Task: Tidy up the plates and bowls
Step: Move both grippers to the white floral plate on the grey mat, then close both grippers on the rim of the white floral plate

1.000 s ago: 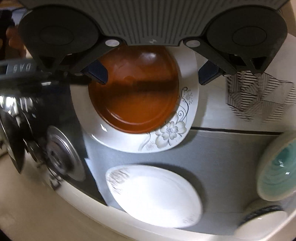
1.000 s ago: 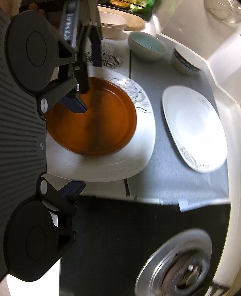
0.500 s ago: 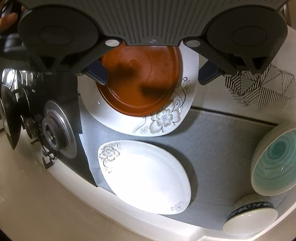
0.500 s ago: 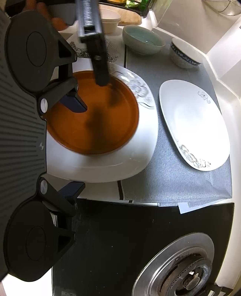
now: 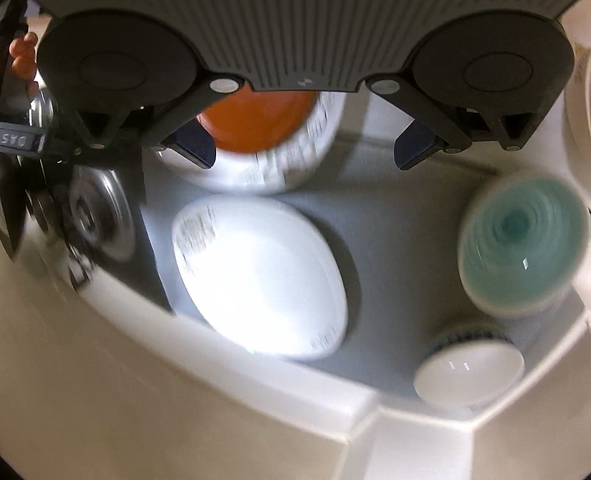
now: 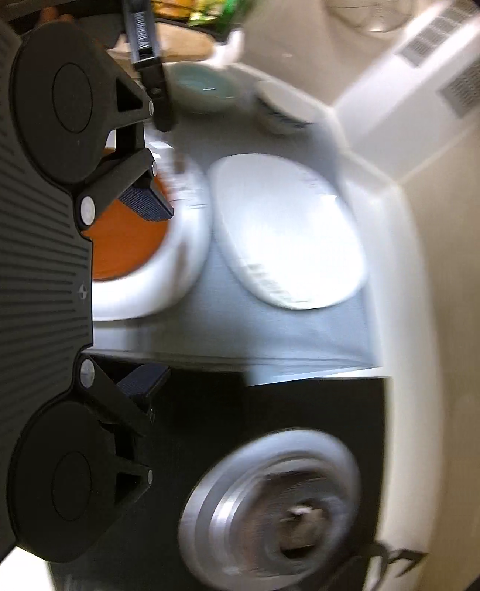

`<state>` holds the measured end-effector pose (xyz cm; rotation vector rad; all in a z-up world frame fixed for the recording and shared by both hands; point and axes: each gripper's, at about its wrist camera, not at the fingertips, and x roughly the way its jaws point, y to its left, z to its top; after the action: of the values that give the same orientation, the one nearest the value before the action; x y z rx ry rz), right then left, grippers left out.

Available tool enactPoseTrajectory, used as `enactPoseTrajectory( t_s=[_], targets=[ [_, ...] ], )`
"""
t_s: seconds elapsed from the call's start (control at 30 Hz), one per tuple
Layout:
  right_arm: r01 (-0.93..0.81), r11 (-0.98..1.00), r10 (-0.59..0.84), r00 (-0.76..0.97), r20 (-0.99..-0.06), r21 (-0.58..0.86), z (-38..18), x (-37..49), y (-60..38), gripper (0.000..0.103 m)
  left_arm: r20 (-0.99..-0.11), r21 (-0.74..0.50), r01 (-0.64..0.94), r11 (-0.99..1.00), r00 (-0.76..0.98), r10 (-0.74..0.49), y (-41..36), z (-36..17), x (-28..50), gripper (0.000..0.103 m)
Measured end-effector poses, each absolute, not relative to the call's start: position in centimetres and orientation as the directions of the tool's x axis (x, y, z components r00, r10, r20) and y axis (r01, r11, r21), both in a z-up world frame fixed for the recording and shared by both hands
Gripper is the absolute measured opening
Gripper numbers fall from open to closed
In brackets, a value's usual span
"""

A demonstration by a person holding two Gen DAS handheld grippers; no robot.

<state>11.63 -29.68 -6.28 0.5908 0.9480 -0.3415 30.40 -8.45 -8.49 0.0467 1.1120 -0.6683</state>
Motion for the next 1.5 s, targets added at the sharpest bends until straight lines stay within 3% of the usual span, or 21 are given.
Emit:
enactPoseTrajectory(
  t_s=[0.17,0.6,0.97,1.5],
  targets=[
    [0.479,0.813,-0.053,0.628,-0.777,0.331,-6.7,16.3,-31.9,0.087,-0.824,-0.301,0.419,0.856,0.338,-0.455,-10.7,-8.6,33.7,0.103],
    [0.503,0.777,0.018,0.584,-0.812,0.379,-11.6,23.0,-36.1,0.087,-0.859,-0.291,0.323,0.901,0.326,-0.394,-14.1,-12.3,38.4,0.103],
    [0.501,0.777,0.037,0.567,-0.823,0.38,-13.1,25.4,-37.0,0.087,-0.875,-0.289,0.306,0.907,0.3,-0.381,-15.1,-14.2,40.7,0.103],
    [0.447,0.821,0.035,0.582,-0.812,0.356,-13.3,26.2,-36.8,0.098,-0.867,-0.231,0.358,0.905,0.346,-0.358,-16.3,-14.1,40.8,0.103]
  ],
)
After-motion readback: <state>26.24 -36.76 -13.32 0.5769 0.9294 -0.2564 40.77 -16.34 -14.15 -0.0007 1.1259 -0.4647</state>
